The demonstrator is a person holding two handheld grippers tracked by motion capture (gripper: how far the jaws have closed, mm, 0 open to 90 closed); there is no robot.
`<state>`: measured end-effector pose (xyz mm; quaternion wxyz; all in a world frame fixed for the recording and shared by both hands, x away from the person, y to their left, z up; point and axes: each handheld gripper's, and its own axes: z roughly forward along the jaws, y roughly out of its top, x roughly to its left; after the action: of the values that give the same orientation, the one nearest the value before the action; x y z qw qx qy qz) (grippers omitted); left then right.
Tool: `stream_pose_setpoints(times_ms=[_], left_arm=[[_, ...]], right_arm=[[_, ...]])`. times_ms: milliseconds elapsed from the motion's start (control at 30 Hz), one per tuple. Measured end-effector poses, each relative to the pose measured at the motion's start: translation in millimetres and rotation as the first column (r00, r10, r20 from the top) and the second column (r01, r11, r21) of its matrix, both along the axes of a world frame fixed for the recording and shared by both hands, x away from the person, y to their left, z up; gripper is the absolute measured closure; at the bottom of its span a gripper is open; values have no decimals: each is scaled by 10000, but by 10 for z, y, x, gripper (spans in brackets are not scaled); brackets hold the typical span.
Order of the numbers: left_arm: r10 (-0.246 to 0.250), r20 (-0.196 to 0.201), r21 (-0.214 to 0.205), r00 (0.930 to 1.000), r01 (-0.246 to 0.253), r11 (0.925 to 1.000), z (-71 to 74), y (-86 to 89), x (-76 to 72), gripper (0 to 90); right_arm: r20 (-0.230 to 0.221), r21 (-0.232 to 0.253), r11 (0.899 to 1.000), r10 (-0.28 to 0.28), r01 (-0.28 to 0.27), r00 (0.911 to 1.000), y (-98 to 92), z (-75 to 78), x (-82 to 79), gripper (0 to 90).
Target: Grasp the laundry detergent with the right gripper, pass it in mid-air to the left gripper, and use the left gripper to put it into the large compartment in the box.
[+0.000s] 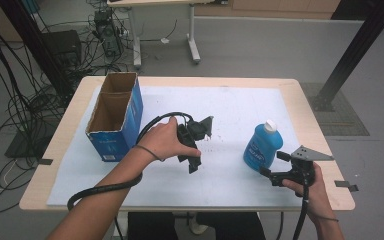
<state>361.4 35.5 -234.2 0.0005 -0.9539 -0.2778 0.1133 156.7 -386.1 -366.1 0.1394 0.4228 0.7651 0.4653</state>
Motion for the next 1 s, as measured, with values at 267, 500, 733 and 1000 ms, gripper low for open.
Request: stream_pose_setpoints(times_ms=[267,500,733,1000], left_arm=[[17,-53,2,10000,-17,10000,-23,19,16,90],[36,-72,-11,10000,-37,10000,-32,24,20,90],[41,-97,-3,9999,-41,10000,-38,27,37,90],[85,-82,-21,9999,-85,10000,-21,45,46,90]], right_arm=[[1,67,10000,-5,5,10000,43,-34,58,54],[63,108,9999,-1,0,10000,67,-61,84,54],[111,117,9999,34,-35,9999,89,-74,111,54],[219,64,10000,18,-19,9998,125,-83,141,55]])
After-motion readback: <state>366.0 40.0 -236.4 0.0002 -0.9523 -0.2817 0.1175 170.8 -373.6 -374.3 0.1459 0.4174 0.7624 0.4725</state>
